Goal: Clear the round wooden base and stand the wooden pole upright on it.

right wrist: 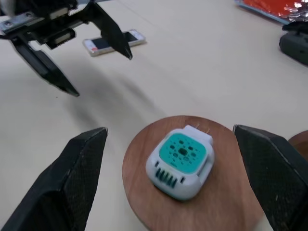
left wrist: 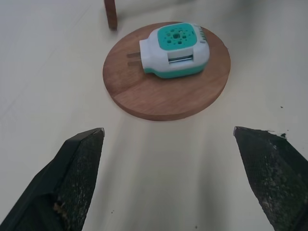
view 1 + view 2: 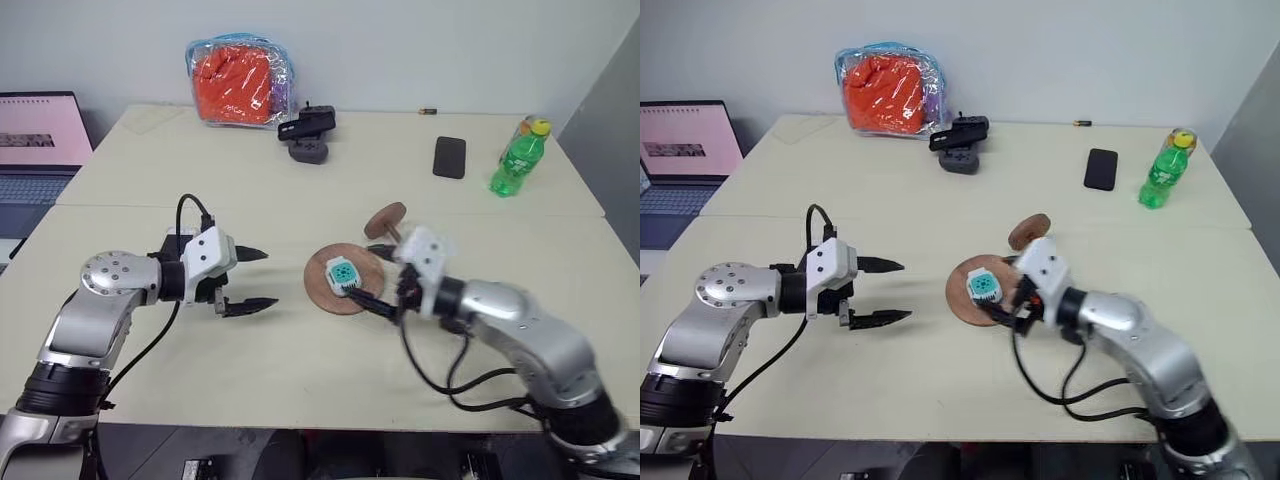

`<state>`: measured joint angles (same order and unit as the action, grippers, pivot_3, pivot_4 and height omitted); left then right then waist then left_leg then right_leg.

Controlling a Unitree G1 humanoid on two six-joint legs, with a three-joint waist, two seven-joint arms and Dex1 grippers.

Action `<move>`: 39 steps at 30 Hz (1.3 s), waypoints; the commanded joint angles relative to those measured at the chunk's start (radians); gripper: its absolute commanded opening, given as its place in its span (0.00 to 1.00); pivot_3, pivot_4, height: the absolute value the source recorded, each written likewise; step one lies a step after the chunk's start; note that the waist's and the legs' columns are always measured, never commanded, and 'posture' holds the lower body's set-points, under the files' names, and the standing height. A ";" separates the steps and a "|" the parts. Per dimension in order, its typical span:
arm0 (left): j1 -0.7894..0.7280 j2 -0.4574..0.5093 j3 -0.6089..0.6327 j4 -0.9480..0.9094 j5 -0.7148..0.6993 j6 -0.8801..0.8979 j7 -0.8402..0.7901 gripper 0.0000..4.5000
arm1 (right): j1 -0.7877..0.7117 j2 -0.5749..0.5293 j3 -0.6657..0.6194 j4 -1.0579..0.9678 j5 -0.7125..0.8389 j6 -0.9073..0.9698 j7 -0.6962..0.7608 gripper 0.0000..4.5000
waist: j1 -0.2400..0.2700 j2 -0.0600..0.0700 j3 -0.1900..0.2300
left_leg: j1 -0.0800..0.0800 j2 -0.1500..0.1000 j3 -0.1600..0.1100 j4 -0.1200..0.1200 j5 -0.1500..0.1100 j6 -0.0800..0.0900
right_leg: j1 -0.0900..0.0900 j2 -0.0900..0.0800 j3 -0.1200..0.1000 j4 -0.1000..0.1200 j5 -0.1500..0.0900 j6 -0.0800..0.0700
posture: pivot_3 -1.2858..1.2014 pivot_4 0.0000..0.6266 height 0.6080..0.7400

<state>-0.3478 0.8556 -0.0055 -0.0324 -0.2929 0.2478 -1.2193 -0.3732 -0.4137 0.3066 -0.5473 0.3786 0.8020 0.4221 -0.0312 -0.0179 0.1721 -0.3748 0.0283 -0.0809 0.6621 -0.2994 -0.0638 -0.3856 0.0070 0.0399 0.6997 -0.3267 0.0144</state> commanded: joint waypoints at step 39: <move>-0.117 -0.157 -0.033 -0.073 -0.110 0.047 0.012 1.00 | -0.066 -0.012 -0.192 -0.077 -0.192 0.080 0.026 0.61 | 0.007 0.001 0.000 | -0.008 -0.001 0.001 0.003 0.000 0.000 | -0.012 0.000 0.001 0.010 0.000 0.000 | 0.52 0.24 1.00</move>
<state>-0.4280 0.7198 -0.0395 -0.0514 -0.3551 0.2755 -1.2259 -0.4424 -0.3848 0.2684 -0.5049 0.1448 0.8424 0.4241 -0.0240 -0.0173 0.1724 -0.3848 0.0282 -0.0830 0.6660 -0.2990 -0.0637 -0.3973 0.0064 0.0381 0.7099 -0.3268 0.0143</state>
